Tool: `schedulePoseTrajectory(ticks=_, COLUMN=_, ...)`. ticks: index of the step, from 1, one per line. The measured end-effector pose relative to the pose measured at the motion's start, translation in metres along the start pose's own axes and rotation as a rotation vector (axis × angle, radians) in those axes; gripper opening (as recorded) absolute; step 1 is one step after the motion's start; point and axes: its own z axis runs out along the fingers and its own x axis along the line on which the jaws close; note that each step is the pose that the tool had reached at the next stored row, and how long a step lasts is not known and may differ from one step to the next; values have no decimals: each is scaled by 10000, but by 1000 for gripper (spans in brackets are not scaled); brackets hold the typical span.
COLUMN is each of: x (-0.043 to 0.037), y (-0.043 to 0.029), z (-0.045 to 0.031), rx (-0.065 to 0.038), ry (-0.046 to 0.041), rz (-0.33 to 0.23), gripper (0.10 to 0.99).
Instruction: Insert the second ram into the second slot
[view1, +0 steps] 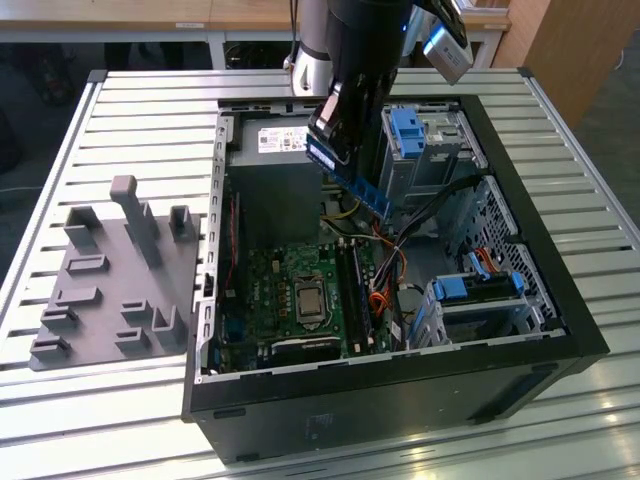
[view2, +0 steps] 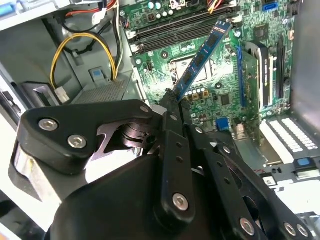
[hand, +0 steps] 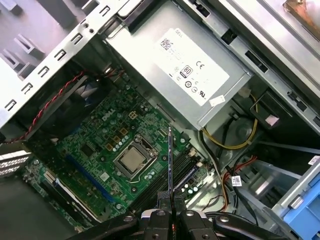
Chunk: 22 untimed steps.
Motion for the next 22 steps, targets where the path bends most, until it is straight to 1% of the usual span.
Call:
schedulePoseTrajectory(ticks=3, x=0, y=0, z=0, rx=9, ry=-3, rz=293, gripper=137)
schedulePoseTrajectory(ticks=7, x=0, y=0, z=2, rx=25, ry=-8, rz=895, gripper=137)
schedulePoseTrajectory(ticks=10, x=0, y=0, z=3, rx=29, ry=-15, rz=1191, gripper=137)
schedulePoseTrajectory(ticks=13, x=6, y=-7, z=3, rx=28, ry=-20, rz=1302, gripper=137)
schedulePoseTrajectory(ticks=22, x=50, y=-54, z=5, rx=29, ry=-21, rz=1347, gripper=137)
